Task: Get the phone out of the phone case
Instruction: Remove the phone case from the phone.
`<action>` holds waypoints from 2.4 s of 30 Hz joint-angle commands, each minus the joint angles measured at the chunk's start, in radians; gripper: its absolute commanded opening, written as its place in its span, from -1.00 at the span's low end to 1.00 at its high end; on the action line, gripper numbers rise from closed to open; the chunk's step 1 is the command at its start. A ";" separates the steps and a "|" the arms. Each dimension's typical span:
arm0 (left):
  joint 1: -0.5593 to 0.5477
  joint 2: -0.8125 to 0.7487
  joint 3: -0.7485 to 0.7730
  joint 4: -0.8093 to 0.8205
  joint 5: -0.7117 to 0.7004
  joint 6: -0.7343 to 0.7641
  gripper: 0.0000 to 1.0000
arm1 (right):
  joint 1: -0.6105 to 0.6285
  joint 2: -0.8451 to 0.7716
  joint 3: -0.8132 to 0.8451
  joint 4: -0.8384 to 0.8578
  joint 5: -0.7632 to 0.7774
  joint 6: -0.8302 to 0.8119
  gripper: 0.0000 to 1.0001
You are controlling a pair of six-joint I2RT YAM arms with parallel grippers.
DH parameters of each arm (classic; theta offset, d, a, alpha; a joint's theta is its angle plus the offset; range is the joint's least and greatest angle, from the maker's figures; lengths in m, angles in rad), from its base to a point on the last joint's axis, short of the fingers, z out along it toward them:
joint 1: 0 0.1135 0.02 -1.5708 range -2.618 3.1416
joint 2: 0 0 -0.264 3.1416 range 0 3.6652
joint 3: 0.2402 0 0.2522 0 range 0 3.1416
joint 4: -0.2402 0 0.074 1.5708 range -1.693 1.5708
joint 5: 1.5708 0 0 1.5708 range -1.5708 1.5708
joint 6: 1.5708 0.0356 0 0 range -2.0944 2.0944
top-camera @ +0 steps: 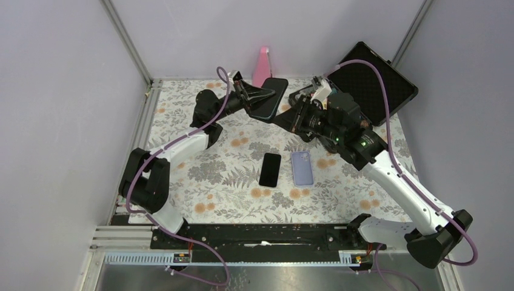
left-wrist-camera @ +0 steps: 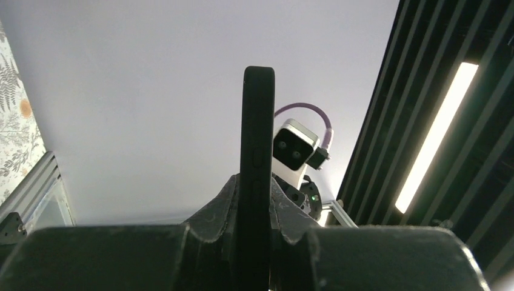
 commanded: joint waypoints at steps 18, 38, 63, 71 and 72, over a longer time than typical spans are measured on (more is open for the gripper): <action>-0.039 -0.131 0.080 0.014 0.070 0.021 -1.00 | -0.013 0.017 0.069 -0.386 0.477 -0.356 -1.00; -0.029 -0.186 0.184 -0.370 0.069 0.427 -1.00 | -0.020 -0.149 -0.288 0.570 -0.253 0.241 0.83; -0.029 -0.306 0.106 -0.421 0.144 0.482 -0.92 | -0.136 -0.045 -0.214 0.716 -0.059 0.457 -0.11; -0.028 -0.303 0.113 -0.410 0.184 0.490 -0.21 | -0.161 0.024 -0.129 0.675 -0.235 0.474 -0.92; -0.027 -0.303 0.115 -0.410 0.188 0.501 -0.02 | -0.169 0.025 -0.120 0.666 -0.258 0.476 -0.99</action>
